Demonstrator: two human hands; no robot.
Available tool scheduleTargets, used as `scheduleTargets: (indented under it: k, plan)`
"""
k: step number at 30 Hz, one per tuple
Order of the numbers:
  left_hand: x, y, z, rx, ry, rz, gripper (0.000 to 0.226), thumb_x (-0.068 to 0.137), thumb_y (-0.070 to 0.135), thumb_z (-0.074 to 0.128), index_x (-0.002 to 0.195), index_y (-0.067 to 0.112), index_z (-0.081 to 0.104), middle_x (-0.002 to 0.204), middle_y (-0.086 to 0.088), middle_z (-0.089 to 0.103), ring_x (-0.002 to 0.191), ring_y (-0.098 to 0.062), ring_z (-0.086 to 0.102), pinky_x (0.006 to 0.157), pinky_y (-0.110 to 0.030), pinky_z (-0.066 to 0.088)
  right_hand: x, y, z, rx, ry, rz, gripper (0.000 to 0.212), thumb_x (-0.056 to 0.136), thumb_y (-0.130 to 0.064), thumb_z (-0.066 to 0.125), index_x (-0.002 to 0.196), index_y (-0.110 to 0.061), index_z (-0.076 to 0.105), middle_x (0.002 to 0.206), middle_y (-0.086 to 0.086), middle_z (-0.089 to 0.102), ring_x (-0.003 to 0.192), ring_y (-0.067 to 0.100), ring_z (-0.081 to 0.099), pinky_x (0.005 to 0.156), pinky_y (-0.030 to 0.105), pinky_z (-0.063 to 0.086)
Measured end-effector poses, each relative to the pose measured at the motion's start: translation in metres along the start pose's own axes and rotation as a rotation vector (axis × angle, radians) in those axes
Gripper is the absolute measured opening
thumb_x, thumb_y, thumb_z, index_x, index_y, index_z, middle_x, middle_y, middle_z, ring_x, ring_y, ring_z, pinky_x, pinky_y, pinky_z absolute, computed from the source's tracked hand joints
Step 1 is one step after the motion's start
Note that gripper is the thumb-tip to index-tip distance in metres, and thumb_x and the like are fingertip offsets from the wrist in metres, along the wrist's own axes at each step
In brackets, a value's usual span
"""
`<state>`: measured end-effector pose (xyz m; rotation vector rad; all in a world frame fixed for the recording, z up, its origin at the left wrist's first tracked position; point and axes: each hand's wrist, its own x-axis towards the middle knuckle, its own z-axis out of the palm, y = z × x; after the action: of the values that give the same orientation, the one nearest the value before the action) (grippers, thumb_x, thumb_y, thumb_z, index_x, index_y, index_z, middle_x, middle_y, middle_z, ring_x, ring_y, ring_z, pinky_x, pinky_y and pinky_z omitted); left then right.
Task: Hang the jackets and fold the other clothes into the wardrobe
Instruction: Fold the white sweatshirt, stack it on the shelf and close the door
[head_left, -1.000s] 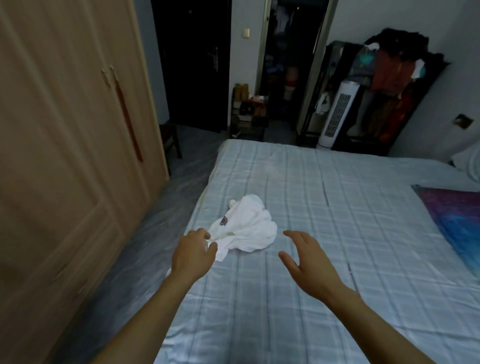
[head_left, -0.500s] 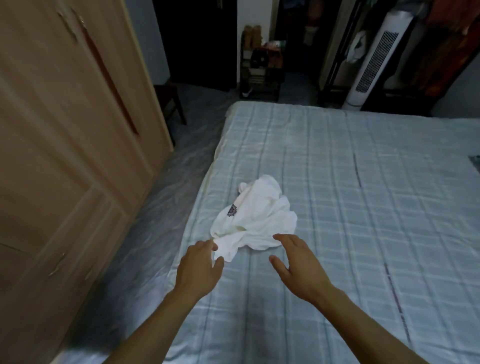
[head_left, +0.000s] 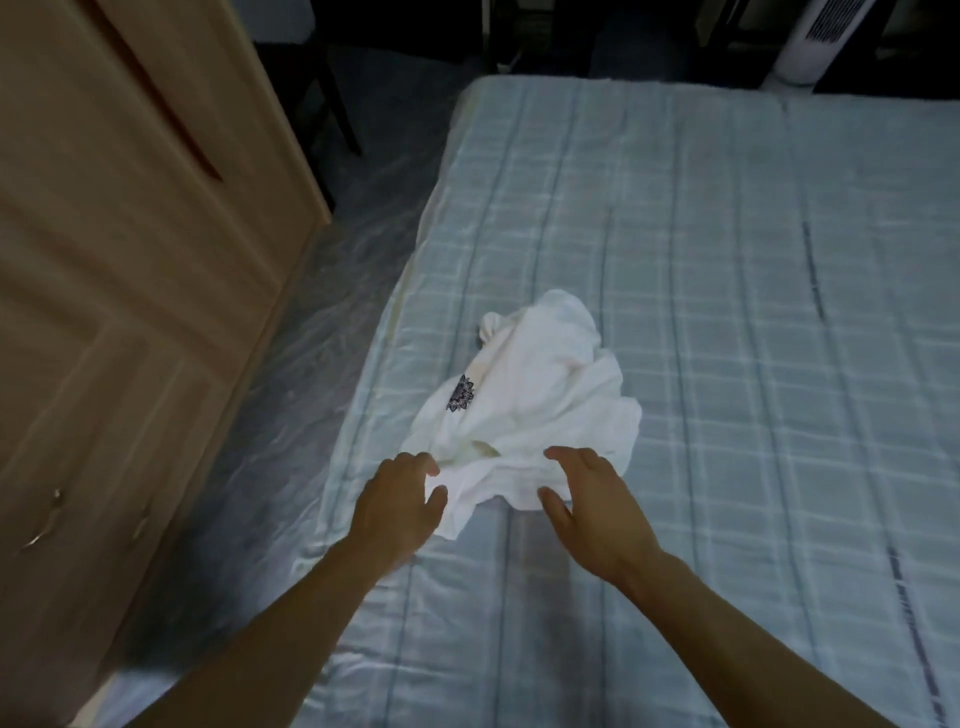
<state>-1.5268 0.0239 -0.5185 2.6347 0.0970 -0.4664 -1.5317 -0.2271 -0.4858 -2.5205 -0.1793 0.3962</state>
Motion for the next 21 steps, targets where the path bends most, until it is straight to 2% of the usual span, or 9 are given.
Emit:
scheduleTargets:
  k: [3, 7, 11, 15, 17, 19, 21]
  plan:
    - [0.032, -0.016, 0.013, 0.022, -0.018, -0.024, 0.024, 0.094, 0.032, 0.056, 0.116, 0.022, 0.059, 0.115, -0.002, 0.059, 0.110, -0.024, 0.054, 0.092, -0.039, 0.047, 0.028, 0.009, 0.022, 0.005, -0.026, 0.029, 0.045, 0.095, -0.028, 0.057, 0.137, -0.011, 0.050, 0.132, 0.011, 0.056, 0.121, 0.029, 0.051, 0.103, 0.038, 0.040]
    - [0.055, -0.042, 0.030, -0.011, 0.038, -0.017, 0.029, 0.092, 0.028, 0.062, 0.121, 0.021, 0.058, 0.121, -0.002, 0.057, 0.107, -0.024, 0.057, 0.091, -0.042, 0.050, 0.061, 0.011, 0.055, 0.003, -0.053, 0.049, 0.051, 0.087, -0.034, 0.050, 0.132, -0.010, 0.053, 0.128, 0.013, 0.056, 0.119, 0.034, 0.050, 0.101, 0.044, 0.043]
    - [0.073, -0.061, 0.045, -0.047, 0.037, -0.001, 0.036, 0.086, 0.020, 0.069, 0.121, 0.021, 0.059, 0.122, -0.001, 0.056, 0.105, -0.022, 0.058, 0.091, -0.039, 0.050, 0.089, 0.017, 0.082, 0.017, -0.082, 0.114, 0.036, 0.093, -0.036, 0.052, 0.120, -0.012, 0.052, 0.121, 0.013, 0.053, 0.108, 0.035, 0.053, 0.092, 0.042, 0.045]
    - [0.083, -0.065, 0.056, -0.093, 0.131, -0.004, 0.013, 0.082, 0.010, 0.069, 0.088, 0.019, 0.062, 0.101, -0.002, 0.057, 0.085, -0.019, 0.059, 0.074, -0.027, 0.041, 0.112, 0.012, 0.096, 0.106, -0.032, 0.284, 0.047, 0.093, -0.045, 0.057, 0.121, -0.010, 0.044, 0.117, 0.013, 0.049, 0.100, 0.037, 0.057, 0.085, 0.039, 0.045]
    - [0.083, -0.064, 0.059, -0.149, 0.189, -0.036, 0.021, 0.080, 0.008, 0.071, 0.074, 0.021, 0.057, 0.089, 0.000, 0.057, 0.075, -0.013, 0.054, 0.068, -0.022, 0.036, 0.120, 0.008, 0.099, 0.102, -0.007, 0.338, 0.050, 0.088, -0.049, 0.063, 0.117, -0.012, 0.043, 0.111, 0.011, 0.048, 0.094, 0.036, 0.058, 0.081, 0.039, 0.045]
    - [0.077, -0.061, 0.058, -0.194, 0.237, -0.027, 0.025, 0.076, 0.005, 0.073, 0.067, 0.019, 0.055, 0.079, 0.002, 0.056, 0.070, -0.006, 0.050, 0.062, -0.016, 0.034, 0.124, 0.006, 0.099, 0.016, -0.018, 0.363, 0.043, 0.089, -0.043, 0.061, 0.116, -0.015, 0.044, 0.109, 0.009, 0.049, 0.094, 0.036, 0.059, 0.080, 0.039, 0.046]
    - [0.067, -0.057, 0.052, -0.233, 0.283, 0.029, 0.024, 0.070, -0.001, 0.074, 0.066, 0.013, 0.056, 0.072, 0.004, 0.055, 0.067, -0.006, 0.051, 0.060, -0.016, 0.037, 0.124, 0.007, 0.098, -0.054, -0.003, 0.371, 0.024, 0.096, -0.030, 0.051, 0.114, -0.014, 0.049, 0.109, 0.010, 0.053, 0.097, 0.037, 0.059, 0.080, 0.039, 0.046]
